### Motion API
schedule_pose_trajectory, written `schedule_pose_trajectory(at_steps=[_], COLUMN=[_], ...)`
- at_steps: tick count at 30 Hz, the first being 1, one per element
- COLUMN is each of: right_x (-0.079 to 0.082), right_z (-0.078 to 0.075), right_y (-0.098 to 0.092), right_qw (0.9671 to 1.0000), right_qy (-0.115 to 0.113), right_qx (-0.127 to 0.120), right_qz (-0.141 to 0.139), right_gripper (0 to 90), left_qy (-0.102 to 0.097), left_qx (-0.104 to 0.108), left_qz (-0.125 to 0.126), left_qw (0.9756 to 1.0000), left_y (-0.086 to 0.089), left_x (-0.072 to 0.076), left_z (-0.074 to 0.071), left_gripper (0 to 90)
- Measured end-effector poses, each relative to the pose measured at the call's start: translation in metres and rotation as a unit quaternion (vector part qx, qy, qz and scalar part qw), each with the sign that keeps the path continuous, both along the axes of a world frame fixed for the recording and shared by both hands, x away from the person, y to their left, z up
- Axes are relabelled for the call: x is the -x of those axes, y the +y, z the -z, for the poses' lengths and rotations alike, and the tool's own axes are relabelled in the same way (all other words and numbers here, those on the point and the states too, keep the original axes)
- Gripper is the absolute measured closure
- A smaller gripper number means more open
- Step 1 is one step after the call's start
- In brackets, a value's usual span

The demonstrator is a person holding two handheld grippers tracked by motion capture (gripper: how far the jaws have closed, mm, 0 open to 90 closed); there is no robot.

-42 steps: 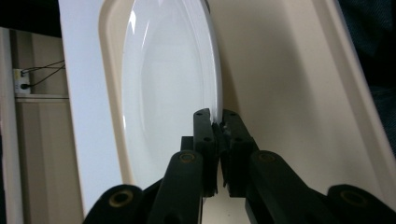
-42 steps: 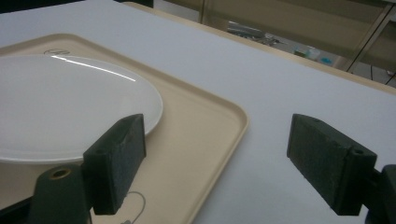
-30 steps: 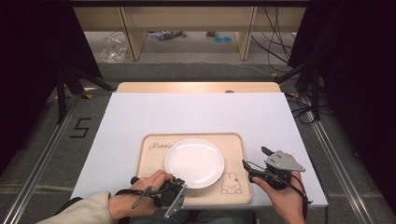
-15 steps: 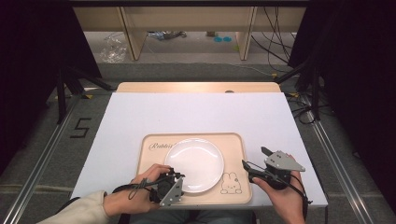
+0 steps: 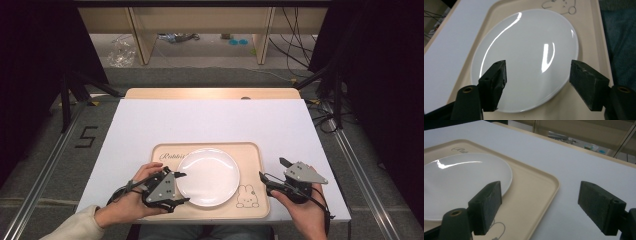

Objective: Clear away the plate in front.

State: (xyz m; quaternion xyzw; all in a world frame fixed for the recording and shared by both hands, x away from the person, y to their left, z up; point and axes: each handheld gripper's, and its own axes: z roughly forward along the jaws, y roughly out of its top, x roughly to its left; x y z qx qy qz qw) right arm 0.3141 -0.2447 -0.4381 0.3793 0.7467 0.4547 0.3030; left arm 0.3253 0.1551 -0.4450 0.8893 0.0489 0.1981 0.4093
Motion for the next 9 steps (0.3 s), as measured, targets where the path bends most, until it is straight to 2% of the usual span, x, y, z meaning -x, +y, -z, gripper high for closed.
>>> schedule_pose_trajectory(at_steps=[2, 3, 4, 5, 7, 9], right_x=[0.001, 0.001, 0.001, 0.002, 0.002, 0.002], right_z=[-0.001, 0.0, 0.0, 0.0, -0.001, -0.001], right_y=[0.001, 0.001, 0.001, 0.003, 0.003, 0.003], right_qw=[1.0, 1.0, 1.0, 1.0, 1.0, 0.9999], right_qy=[0.006, -0.002, -0.001, 0.005, -0.002, -0.003], right_qx=[-0.001, 0.003, 0.001, -0.003, 0.003, 0.003], right_qz=[-0.001, -0.002, -0.003, -0.003, -0.008, -0.01], right_gripper=[20.1, 20.1, 20.0, 19.8, 19.5, 19.1], left_qy=[-0.004, 0.002, 0.015, 0.014, 0.031, 0.035], left_qx=[0.008, 0.018, 0.027, 0.029, 0.051, 0.064], left_qz=[-0.014, -0.021, -0.036, -0.038, -0.052, -0.059], left_qw=[0.9999, 0.9996, 0.9989, 0.9988, 0.9969, 0.9956], left_y=[0.009, 0.011, 0.015, 0.016, 0.019, 0.02], left_x=[-0.005, -0.006, -0.009, -0.011, -0.016, -0.019], left_z=[0.001, 0.002, 0.004, 0.003, 0.003, 0.003], left_gripper=[24.1, 23.7, 23.5, 22.7, 22.7, 22.8])
